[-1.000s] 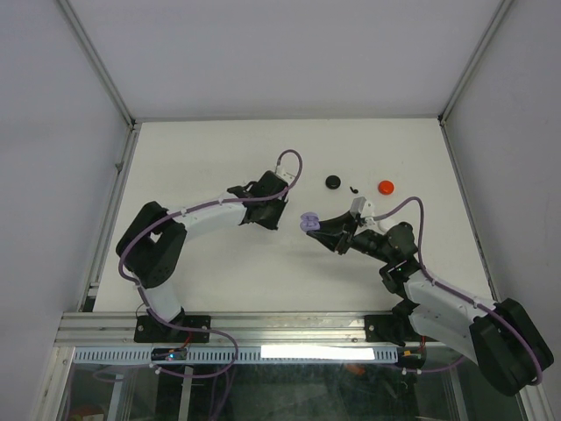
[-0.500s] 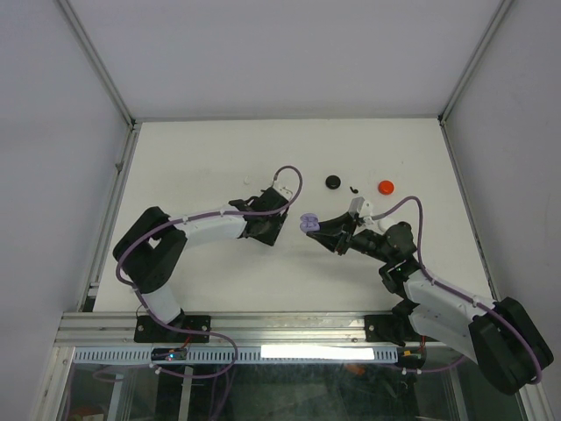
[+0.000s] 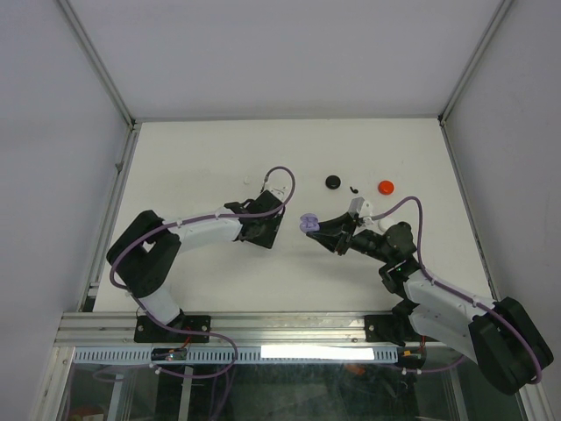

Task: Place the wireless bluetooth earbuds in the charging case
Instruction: Adjust the earbud at the center of the board, then pick up the earbud from the center of the board.

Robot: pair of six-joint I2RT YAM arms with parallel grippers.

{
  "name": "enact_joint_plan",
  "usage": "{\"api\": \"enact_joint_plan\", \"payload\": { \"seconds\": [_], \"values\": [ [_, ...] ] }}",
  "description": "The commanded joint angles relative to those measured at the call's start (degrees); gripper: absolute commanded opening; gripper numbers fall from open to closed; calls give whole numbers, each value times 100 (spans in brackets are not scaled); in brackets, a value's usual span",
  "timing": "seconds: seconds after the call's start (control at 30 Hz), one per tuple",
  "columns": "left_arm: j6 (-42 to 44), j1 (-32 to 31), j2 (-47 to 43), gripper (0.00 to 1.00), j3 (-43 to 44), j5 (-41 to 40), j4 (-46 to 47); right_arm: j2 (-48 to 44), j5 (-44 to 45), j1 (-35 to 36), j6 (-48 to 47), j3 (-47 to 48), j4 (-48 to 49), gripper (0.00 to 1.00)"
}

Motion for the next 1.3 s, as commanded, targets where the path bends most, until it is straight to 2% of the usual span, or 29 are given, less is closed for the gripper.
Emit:
{"api": "enact_joint_plan", "payload": {
  "seconds": [0.0,0.33,0.77,0.97,1.17,1.27],
  "values": [
    [-292,-21,-295,51,-76,-462,-121,-21,10,32,-101,0,232,0],
    [-632,358,-343,53,-37,-710,-39,-9,11,33,-83,4,234,0],
    [-790,387,-889,60,150,42,-210,-39,3,28,-79,-3,204,0],
    [-910,401,-380,52,611,173,-362,-51,17,34,-84,4,172,0],
    [-1004,524,5,38,795,342,-444,-96,37,34,-102,-4,142,0],
    [-1021,563,113,36,857,378,-471,-80,31,39,-101,-1,142,0]
  ]
}}
